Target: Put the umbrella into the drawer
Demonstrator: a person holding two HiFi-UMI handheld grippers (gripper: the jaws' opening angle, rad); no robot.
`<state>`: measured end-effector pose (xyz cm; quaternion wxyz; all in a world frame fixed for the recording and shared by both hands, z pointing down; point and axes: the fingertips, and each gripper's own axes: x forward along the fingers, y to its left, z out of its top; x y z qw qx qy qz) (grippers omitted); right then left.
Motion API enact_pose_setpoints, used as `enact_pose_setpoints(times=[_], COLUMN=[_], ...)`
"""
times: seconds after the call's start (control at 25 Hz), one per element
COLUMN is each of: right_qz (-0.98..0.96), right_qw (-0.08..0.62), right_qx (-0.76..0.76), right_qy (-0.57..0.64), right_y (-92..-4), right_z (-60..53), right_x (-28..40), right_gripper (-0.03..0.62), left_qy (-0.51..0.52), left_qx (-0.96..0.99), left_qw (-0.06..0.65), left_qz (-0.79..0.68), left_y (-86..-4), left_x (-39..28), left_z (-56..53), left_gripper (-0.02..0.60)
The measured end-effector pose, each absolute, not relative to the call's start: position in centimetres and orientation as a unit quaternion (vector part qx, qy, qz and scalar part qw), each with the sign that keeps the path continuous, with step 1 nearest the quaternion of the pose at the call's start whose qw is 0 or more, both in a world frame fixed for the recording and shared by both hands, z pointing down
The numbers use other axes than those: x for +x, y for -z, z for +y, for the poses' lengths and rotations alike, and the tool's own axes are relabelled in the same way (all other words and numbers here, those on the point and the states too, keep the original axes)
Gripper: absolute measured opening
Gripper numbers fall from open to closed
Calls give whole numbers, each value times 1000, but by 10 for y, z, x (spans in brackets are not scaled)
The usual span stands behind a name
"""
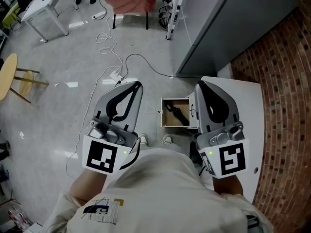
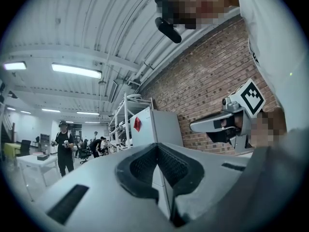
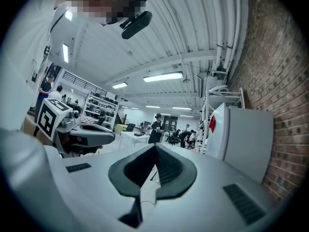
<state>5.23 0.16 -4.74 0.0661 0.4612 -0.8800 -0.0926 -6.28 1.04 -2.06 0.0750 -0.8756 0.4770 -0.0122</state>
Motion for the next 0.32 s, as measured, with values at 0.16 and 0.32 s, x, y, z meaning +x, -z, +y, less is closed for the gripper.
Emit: enact_pose_setpoints(times=[0.16,0.32], right_qz=[-876,-872], right_qw=[71,71], right_qx=[464,470], right_qy=[106,114], right_y=[51,57], right_z=[5,10], right_x=[51,49], right_gripper=[8,7], left_qy=[11,12], left_qx=[-876,-877], left_qw=[78,78], left_qz=[476,474], left_y=[24,26], left_x=[-64,-64], left_z=[12,15], left_gripper=[8,8])
